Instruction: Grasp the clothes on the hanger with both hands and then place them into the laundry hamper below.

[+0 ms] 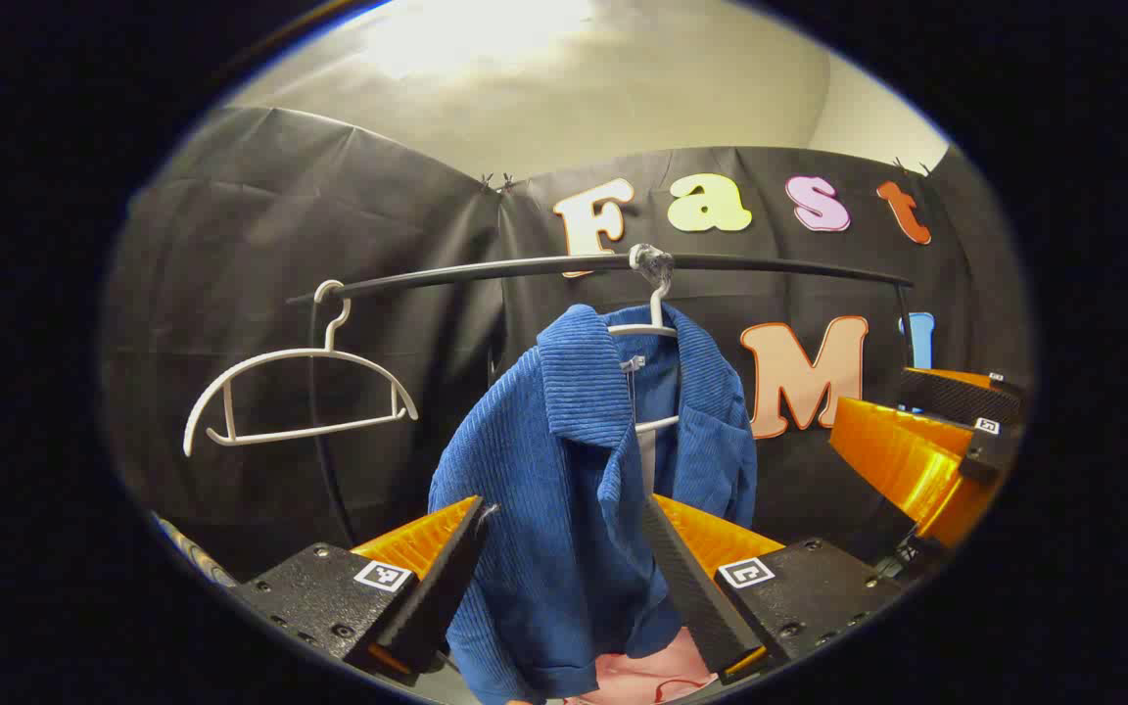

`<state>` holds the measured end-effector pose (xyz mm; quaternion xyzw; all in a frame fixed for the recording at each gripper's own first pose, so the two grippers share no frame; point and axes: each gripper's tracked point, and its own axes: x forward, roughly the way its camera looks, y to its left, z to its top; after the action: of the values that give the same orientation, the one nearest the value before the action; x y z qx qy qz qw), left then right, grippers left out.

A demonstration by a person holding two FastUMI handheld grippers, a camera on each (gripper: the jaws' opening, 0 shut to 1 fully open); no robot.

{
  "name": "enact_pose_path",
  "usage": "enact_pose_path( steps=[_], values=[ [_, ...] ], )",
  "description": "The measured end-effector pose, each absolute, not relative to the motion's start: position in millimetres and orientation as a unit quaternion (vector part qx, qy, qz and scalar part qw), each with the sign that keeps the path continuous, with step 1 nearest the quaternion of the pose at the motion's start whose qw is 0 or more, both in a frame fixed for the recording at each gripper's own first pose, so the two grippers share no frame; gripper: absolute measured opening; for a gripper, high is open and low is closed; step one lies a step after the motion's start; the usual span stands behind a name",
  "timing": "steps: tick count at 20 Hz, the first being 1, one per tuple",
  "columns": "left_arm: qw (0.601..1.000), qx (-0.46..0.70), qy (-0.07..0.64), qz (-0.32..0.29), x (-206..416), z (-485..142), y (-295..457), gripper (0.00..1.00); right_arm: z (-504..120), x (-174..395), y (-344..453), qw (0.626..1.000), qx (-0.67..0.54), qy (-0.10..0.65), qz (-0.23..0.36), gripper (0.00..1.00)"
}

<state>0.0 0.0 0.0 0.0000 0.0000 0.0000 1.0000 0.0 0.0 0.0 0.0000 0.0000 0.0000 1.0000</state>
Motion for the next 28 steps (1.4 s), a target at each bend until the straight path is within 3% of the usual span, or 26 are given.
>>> enact_pose_path(
  steps=[4,5,10,11,15,17,18,19,23,27,28],
  values=[
    [1.0,-0.002,-0.005,0.001,-0.9,-1.2,2.0,0.98,-2.0,-1.3,-1.1,1.0,-0.012,0.004,0.005,0.99],
    [1.0,-0.003,-0.007,0.002,-1.3,-0.5,2.0,0.98,-2.6,-1.0,-2.6,1.0,-0.014,0.003,0.004,0.95],
    [1.0,-0.002,-0.006,0.007,-1.0,-1.6,1.9,0.98,0.7,-6.7,-4.9,1.0,-0.014,-0.001,0.009,0.99],
    [1.0,-0.004,-0.004,0.007,-0.6,-1.6,1.9,0.99,0.9,-7.6,-5.5,1.0,-0.013,-0.001,0.009,0.95],
    [1.0,-0.01,0.0,0.014,2.0,-2.3,2.7,0.96,0.8,-7.5,-10.0,1.0,-0.012,0.0,0.008,0.99],
    [1.0,-0.012,0.003,0.016,2.5,-2.4,2.5,0.98,1.6,-9.1,-14.3,1.0,-0.013,-0.001,0.008,0.95],
    [1.0,-0.013,0.004,0.016,3.4,-2.1,2.3,0.98,1.3,-9.3,-15.5,1.0,-0.014,-0.001,0.008,0.99],
    [1.0,-0.014,0.006,0.016,3.5,-2.5,2.7,0.98,0.6,-9.2,-17.3,1.0,-0.014,-0.001,0.007,0.95],
    [1.0,-0.016,0.012,0.017,6.1,-4.0,3.3,0.99,0.8,-11.9,-21.9,1.0,-0.012,-0.004,0.006,0.99],
    [1.0,-0.009,0.015,0.024,8.3,-7.3,3.3,0.98,-3.2,-10.6,-26.1,1.0,-0.014,-0.001,0.009,0.95],
    [0.999,-0.006,0.018,0.027,10.8,-9.1,3.7,0.99,-4.1,-10.6,-27.9,1.0,-0.015,-0.001,0.008,0.99]
  ],
)
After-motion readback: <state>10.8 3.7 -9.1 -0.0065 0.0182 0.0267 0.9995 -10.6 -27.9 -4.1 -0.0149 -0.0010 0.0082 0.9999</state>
